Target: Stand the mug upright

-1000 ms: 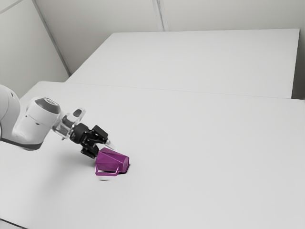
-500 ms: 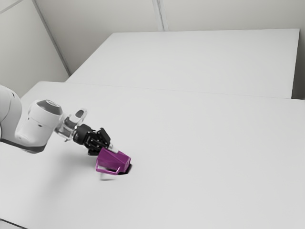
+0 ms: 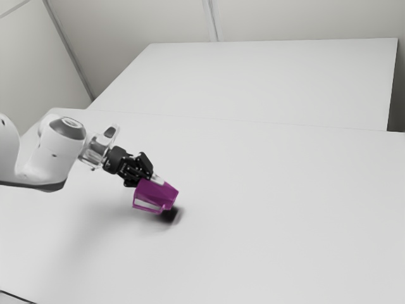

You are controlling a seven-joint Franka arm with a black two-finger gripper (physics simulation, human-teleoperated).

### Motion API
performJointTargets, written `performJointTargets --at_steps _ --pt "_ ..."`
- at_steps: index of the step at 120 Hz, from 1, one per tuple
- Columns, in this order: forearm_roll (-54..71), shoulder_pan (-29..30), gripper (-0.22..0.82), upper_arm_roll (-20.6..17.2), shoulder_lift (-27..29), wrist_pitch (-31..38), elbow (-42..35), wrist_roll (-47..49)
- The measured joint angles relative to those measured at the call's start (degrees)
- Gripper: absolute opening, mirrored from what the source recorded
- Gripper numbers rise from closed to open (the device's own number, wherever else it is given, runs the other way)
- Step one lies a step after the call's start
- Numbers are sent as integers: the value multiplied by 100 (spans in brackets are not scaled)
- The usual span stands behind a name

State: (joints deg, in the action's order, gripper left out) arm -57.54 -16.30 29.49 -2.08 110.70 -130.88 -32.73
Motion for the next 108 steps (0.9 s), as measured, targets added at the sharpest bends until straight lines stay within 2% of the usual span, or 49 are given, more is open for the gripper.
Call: performJointTargets --at_steps 20,37,70,108 --pt "1406 -726 -15 5 309 1014 15 912" --pt "2707 -1169 -15 6 480 1508 -26 2027" --pt "4109 -1026 -15 39 740 1904 -370 3982" --pt "5235 -1173 -15 39 707 2129 -376 5575"
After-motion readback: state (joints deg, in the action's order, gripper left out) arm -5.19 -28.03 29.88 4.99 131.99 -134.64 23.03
